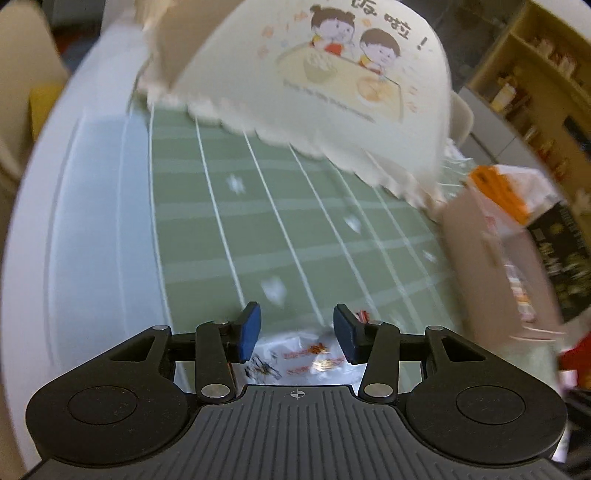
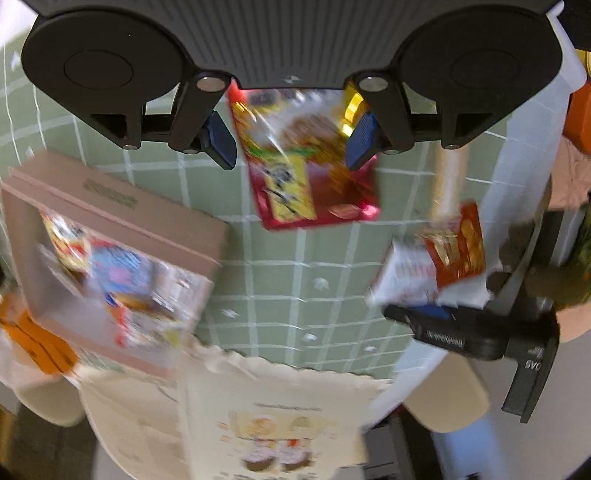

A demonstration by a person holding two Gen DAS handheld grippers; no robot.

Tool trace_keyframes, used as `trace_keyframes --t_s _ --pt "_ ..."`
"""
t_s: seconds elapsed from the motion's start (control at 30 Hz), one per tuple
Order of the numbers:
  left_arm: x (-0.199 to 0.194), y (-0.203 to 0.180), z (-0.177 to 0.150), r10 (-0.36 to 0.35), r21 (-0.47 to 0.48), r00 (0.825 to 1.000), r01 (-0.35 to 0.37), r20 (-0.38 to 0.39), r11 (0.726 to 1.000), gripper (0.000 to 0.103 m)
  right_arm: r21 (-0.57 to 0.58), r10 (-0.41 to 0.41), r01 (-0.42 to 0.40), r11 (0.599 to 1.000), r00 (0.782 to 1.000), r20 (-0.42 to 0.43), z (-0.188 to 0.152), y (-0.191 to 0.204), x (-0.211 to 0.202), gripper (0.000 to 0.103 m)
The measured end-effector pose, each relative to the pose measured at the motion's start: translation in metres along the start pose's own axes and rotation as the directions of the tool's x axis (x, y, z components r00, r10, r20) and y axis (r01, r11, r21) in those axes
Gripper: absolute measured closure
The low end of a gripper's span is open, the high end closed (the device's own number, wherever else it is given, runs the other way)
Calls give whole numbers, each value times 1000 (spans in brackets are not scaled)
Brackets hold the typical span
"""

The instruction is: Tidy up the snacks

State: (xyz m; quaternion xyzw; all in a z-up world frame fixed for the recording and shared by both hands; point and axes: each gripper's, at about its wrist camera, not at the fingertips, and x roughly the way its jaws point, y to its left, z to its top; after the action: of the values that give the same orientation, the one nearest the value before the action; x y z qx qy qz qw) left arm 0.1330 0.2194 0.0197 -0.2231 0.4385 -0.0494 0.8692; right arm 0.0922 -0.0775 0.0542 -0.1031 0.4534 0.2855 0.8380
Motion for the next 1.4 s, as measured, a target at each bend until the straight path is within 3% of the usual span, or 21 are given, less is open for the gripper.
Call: trace_keyframes --t_s 0.13,0.3,0.37,0.4,0.43,0.47,0.67,0.87,0.93,1.07,1.17,1.3,1.4 --pt "-20 10 -25 -96 -129 995 90 -40 988 54 -85 54 -55 995 998 -12 14 25 12 37" --pt "-47 23 -48 -89 -206 996 85 -13 975 54 -151 197 -205 967 978 -66 14 70 21 37" --pt "-60 28 -55 -65 -225 998 67 12 972 54 -175 239 -257 950 964 -117 8 89 26 42" --pt "-66 30 -56 -49 -229 999 53 21 972 54 -190 243 -266 945 960 -136 5 95 28 55" --pt "-74 31 -61 -30 -227 999 35 23 973 54 -211 239 -268 940 959 -153 1 100 29 69" --pt "-80 32 -64 -20 -220 1000 24 20 975 54 -227 227 -260 939 961 -160 -1 103 29 73" --pt "-92 28 -94 -51 -199 998 41 -47 979 54 -182 173 -197 963 975 -140 -6 71 20 74" --pt "-89 -14 -107 -169 -50 976 164 -133 985 53 -164 78 -97 982 990 -118 -17 43 15 74" --pt "-89 -25 -103 -198 -19 972 197 -128 980 53 -163 71 -88 983 991 -111 -21 38 12 74" --pt "-91 -25 -78 -97 26 995 97 19 995 53 -163 58 -74 984 993 -101 -28 37 5 74" --pt "-80 -15 -57 -22 34 995 19 100 999 53 -169 47 -63 984 994 -99 -35 39 2 74" --pt "-46 -7 -44 71 88 996 -75 52 993 53 -167 37 -53 985 994 -100 -47 38 -7 74" --pt "-38 -13 -52 45 113 999 -44 -9 993 52 -154 19 -34 988 995 -99 -56 28 -14 74"
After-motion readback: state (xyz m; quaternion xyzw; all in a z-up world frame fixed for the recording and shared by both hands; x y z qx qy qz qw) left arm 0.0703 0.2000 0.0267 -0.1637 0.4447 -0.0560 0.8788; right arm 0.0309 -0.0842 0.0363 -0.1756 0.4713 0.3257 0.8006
